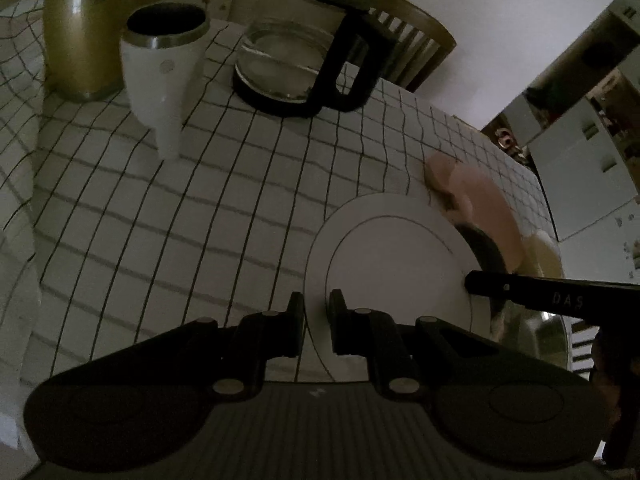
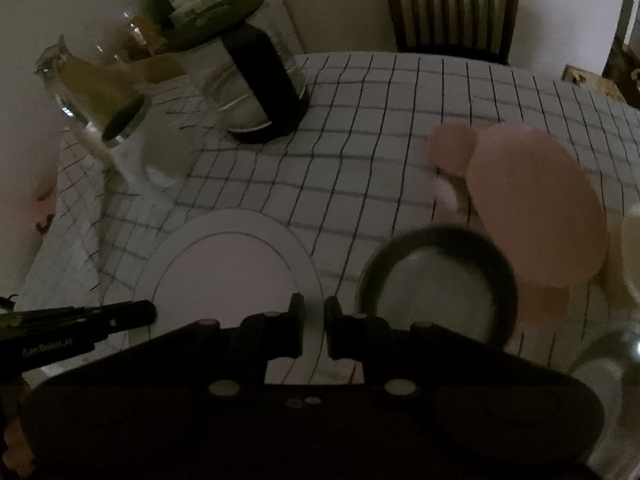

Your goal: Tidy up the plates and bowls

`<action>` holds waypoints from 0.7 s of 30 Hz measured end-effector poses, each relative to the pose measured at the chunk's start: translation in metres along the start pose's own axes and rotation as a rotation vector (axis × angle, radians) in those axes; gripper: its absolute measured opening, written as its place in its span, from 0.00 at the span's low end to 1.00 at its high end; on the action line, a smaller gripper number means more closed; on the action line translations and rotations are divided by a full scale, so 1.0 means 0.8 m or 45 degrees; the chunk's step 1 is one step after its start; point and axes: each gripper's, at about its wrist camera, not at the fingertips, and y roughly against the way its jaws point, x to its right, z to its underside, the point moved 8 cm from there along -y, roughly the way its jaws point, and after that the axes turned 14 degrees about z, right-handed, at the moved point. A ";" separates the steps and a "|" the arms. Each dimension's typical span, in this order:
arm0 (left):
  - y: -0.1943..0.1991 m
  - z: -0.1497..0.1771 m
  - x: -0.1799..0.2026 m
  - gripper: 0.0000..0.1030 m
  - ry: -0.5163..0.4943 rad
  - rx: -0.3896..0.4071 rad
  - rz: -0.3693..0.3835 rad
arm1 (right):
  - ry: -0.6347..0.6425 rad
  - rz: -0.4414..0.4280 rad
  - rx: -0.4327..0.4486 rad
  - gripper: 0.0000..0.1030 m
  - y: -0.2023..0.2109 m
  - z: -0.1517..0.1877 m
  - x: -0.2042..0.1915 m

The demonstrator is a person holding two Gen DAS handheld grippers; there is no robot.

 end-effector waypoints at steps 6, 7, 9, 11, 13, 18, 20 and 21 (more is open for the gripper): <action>0.028 0.050 -0.004 0.11 0.005 -0.018 0.015 | -0.018 -0.011 0.016 0.10 0.028 0.048 -0.013; 0.030 0.059 -0.005 0.11 0.006 -0.027 0.015 | -0.018 -0.012 0.015 0.10 0.031 0.057 -0.016; 0.035 0.077 -0.008 0.11 0.011 -0.041 0.012 | -0.021 -0.003 0.007 0.10 0.034 0.077 -0.020; 0.040 0.092 -0.009 0.11 -0.001 -0.048 0.008 | -0.020 0.002 0.005 0.10 0.037 0.093 -0.023; 0.045 0.108 -0.013 0.11 -0.011 -0.059 0.001 | -0.029 -0.002 -0.004 0.10 0.038 0.112 -0.026; 0.044 0.144 -0.024 0.11 -0.034 -0.096 -0.025 | -0.031 -0.010 -0.034 0.10 0.034 0.156 -0.034; 0.040 0.157 -0.031 0.11 -0.034 -0.114 -0.031 | -0.037 -0.015 -0.059 0.10 0.026 0.173 -0.035; 0.039 0.162 -0.034 0.11 -0.030 -0.120 -0.032 | -0.041 -0.017 -0.068 0.10 0.022 0.181 -0.036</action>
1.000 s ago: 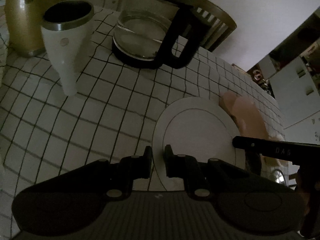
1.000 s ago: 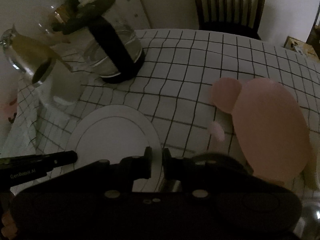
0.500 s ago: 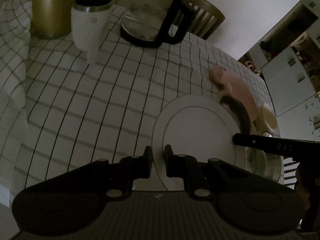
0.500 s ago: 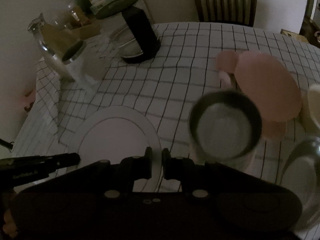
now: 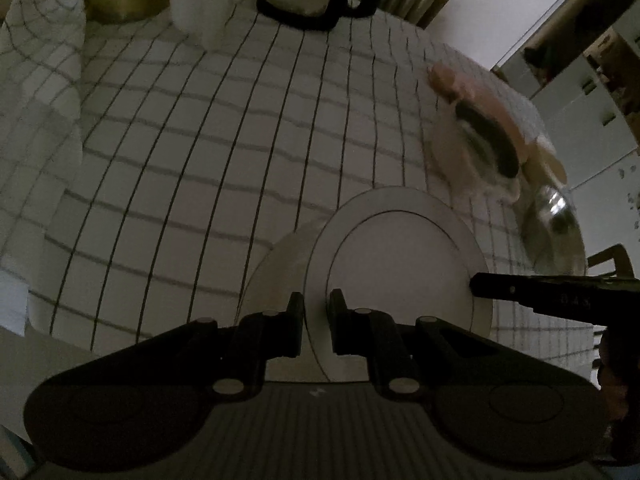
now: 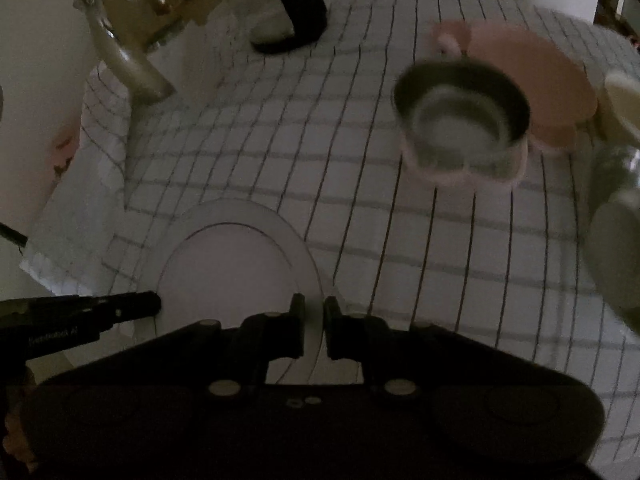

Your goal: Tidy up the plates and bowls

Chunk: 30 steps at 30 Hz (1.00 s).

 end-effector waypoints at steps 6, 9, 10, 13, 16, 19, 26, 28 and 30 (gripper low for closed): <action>-0.014 0.025 -0.013 0.11 -0.010 -0.029 -0.016 | 0.006 -0.003 -0.035 0.10 -0.022 0.036 -0.002; -0.020 0.030 -0.018 0.11 -0.020 -0.036 -0.026 | 0.009 0.006 -0.052 0.10 -0.031 0.048 -0.005; -0.022 0.031 -0.020 0.11 -0.017 -0.042 -0.029 | 0.014 0.008 -0.057 0.10 -0.034 0.051 -0.005; -0.026 0.034 -0.021 0.12 -0.024 -0.053 -0.040 | 0.006 0.010 -0.081 0.10 -0.042 0.060 -0.005; -0.031 0.036 -0.023 0.12 -0.031 -0.065 -0.049 | 0.001 0.019 -0.092 0.10 -0.048 0.063 -0.006; -0.035 0.036 -0.026 0.12 -0.033 -0.070 -0.054 | -0.009 0.018 -0.107 0.10 -0.053 0.066 -0.005; -0.039 0.031 -0.032 0.13 -0.027 -0.080 -0.068 | -0.015 0.019 -0.111 0.10 -0.056 0.064 -0.010; -0.039 0.030 -0.033 0.13 -0.033 -0.081 -0.069 | -0.015 0.018 -0.110 0.10 -0.059 0.062 -0.011; -0.040 0.028 -0.033 0.13 -0.036 -0.081 -0.071 | -0.028 0.013 -0.112 0.10 -0.061 0.060 -0.011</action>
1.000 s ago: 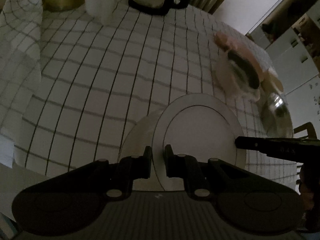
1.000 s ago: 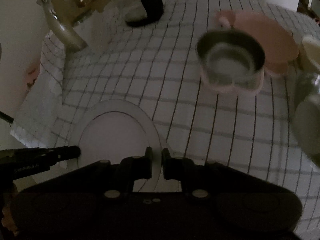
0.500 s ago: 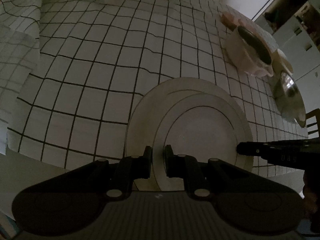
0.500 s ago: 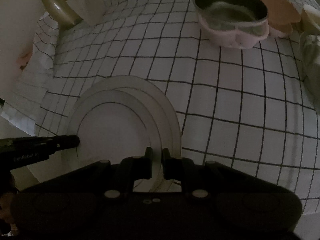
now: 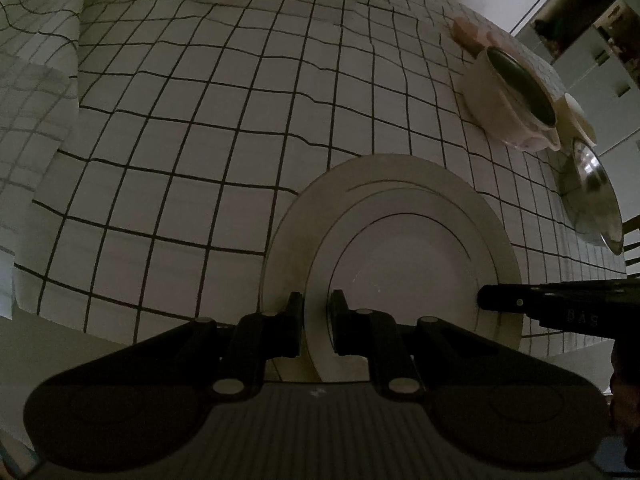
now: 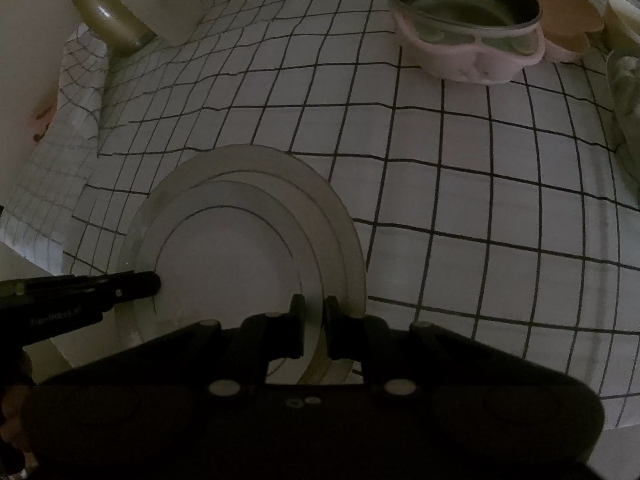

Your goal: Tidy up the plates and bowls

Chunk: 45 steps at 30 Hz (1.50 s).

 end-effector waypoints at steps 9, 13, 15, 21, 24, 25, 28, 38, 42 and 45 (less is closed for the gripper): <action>-0.003 -0.002 0.000 0.13 0.001 -0.049 0.000 | -0.022 0.015 0.007 0.11 -0.002 -0.004 0.001; -0.003 -0.003 0.001 0.13 -0.014 -0.070 -0.006 | -0.021 0.021 0.012 0.11 -0.001 -0.004 0.000; -0.002 -0.003 0.001 0.13 -0.023 -0.074 -0.004 | -0.015 0.027 0.017 0.10 -0.001 -0.005 0.000; 0.001 -0.003 -0.001 0.13 -0.036 -0.077 0.003 | -0.019 0.018 0.014 0.09 -0.002 -0.006 0.001; 0.006 -0.003 -0.003 0.13 -0.041 -0.065 0.005 | -0.009 0.028 0.018 0.09 -0.002 -0.005 -0.001; 0.009 -0.003 -0.003 0.13 -0.045 -0.058 0.006 | -0.007 0.032 0.019 0.09 -0.001 -0.005 -0.001; 0.015 -0.002 -0.004 0.13 -0.050 -0.048 0.011 | 0.014 0.050 0.019 0.09 -0.001 -0.004 -0.003; 0.039 -0.006 0.017 0.13 -0.150 0.011 0.000 | 0.047 0.062 0.049 0.19 0.022 0.001 -0.001; 0.052 -0.012 0.035 0.13 -0.193 0.056 0.017 | 0.048 0.071 0.102 0.25 0.042 0.004 -0.004; 0.059 -0.019 0.050 0.13 -0.224 0.091 0.022 | -0.003 0.061 0.161 0.32 0.064 0.005 -0.001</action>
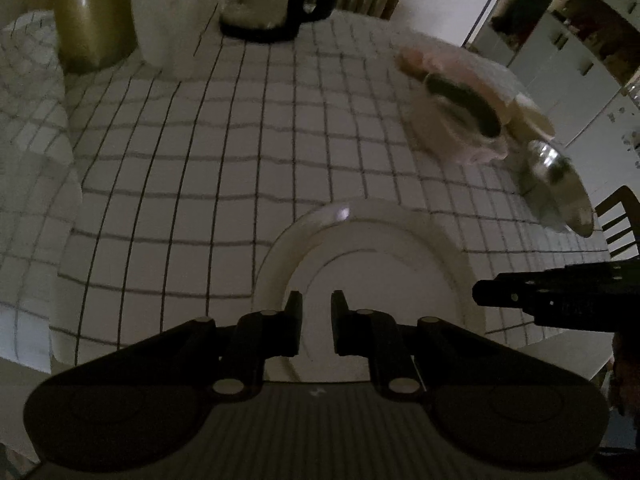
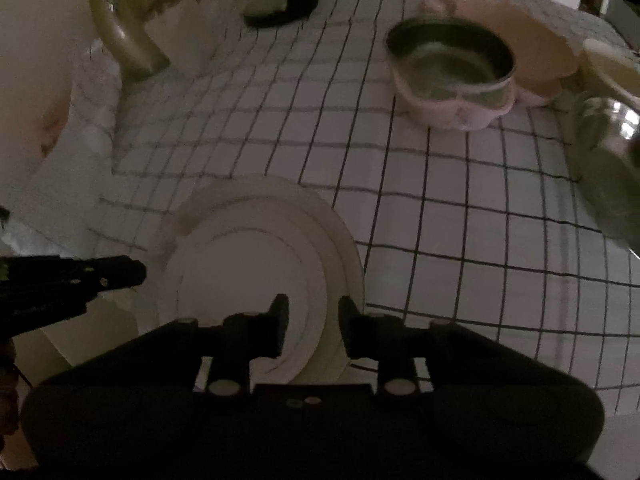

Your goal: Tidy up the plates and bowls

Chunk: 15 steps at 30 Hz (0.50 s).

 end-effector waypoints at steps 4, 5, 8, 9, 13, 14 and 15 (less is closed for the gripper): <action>0.011 -0.014 0.020 0.14 -0.052 0.054 0.023 | -0.078 -0.006 0.087 0.47 0.030 -0.002 0.010; 0.012 -0.017 0.024 0.16 -0.064 0.068 0.029 | -0.095 -0.009 0.105 0.56 0.036 -0.003 0.012; 0.017 -0.030 0.039 0.27 -0.104 0.104 0.044 | -0.126 0.024 0.198 0.73 0.056 -0.005 0.022; 0.018 -0.033 0.044 0.30 -0.116 0.114 0.049 | -0.134 0.037 0.226 0.76 0.062 -0.007 0.024; 0.020 -0.049 0.065 0.32 -0.170 0.140 0.069 | -0.173 0.069 0.303 0.84 0.080 -0.011 0.037; 0.020 -0.053 0.071 0.34 -0.186 0.147 0.074 | -0.175 0.079 0.318 0.87 0.084 -0.012 0.040; 0.020 -0.057 0.076 0.42 -0.198 0.154 0.074 | -0.177 0.092 0.333 0.90 0.088 -0.013 0.043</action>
